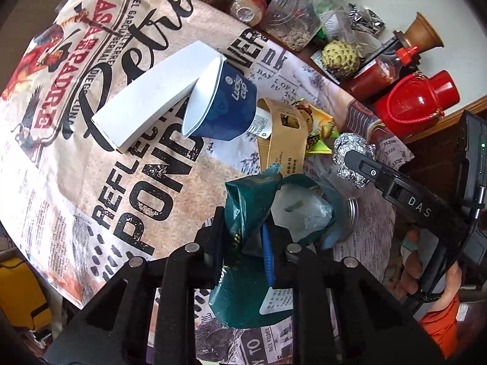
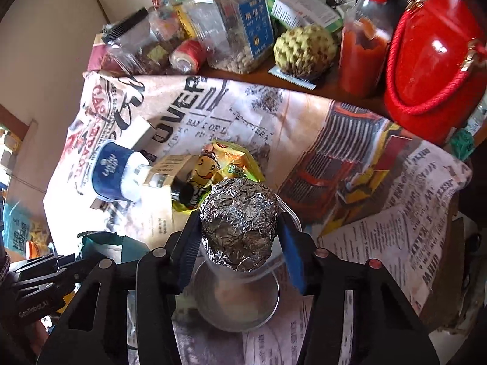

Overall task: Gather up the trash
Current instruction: 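Lift the green bag and foil ball and carry both toward the white bin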

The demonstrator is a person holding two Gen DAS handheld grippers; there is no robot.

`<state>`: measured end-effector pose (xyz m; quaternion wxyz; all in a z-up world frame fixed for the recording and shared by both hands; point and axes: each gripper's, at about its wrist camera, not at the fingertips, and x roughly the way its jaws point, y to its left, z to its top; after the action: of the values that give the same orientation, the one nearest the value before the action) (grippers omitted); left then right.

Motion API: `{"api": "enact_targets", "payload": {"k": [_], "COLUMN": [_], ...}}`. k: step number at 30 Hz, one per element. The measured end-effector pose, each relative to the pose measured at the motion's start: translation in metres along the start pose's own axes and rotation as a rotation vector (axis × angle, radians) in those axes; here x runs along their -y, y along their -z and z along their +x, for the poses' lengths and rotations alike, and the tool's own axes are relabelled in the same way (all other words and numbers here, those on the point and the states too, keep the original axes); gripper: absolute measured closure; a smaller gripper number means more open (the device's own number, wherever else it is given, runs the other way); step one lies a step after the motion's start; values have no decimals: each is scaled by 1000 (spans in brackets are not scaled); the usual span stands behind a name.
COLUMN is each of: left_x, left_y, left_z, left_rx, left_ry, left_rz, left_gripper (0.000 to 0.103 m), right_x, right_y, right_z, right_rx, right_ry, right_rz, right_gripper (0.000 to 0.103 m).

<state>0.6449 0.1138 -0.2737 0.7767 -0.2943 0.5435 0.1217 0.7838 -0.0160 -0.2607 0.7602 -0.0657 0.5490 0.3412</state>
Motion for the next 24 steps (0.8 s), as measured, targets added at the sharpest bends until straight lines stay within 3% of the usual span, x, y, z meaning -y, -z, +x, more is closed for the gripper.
{"api": "enact_targets", "payload": {"k": [5, 14, 24], "left_x": [0, -19, -48], "left_y": [2, 10, 39], "left_z": [-24, -112, -203], "left_rx": [27, 172, 330], "left_ry": [32, 100, 146], "left_rz": [65, 207, 426], "left_gripper": [84, 85, 85], "right_x": [-13, -59, -139], "right_y": [6, 29, 97], "right_z": [-26, -96, -172], "right_rx": [60, 230, 448], "right_ry": [37, 113, 214], "right_rz": [21, 67, 158], "right_gripper": [57, 57, 57]}}
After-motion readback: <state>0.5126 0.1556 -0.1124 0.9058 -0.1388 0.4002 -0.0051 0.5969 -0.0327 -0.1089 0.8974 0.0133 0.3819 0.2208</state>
